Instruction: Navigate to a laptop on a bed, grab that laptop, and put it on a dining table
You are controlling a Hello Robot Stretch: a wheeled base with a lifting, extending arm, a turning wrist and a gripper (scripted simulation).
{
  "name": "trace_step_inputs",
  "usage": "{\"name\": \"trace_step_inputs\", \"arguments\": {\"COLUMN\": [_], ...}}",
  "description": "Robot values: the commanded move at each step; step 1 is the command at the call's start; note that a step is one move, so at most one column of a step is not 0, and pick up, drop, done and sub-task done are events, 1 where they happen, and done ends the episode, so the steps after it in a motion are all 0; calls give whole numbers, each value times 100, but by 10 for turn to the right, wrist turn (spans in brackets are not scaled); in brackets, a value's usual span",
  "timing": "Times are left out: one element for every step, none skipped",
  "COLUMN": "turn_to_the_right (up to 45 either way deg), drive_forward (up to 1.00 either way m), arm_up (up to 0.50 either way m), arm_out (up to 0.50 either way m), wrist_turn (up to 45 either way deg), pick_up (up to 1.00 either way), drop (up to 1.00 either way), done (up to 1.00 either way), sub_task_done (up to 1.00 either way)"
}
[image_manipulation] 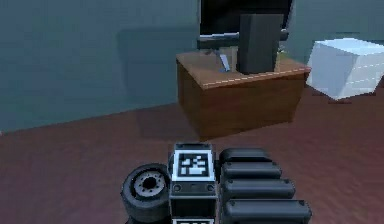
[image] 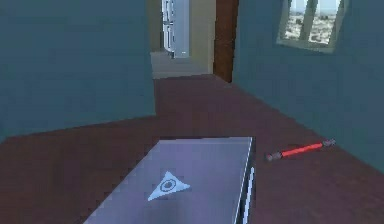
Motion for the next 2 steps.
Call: {"name": "trace_step_inputs", "arguments": {"turn_to_the_right": [-30, 0], "drive_forward": [0, 100], "arm_up": [0, 0], "arm_out": [0, 0], "wrist_turn": [0, 0], "pick_up": [0, 0], "drop": [0, 0], "done": [0, 0], "sub_task_done": [0, 0]}}
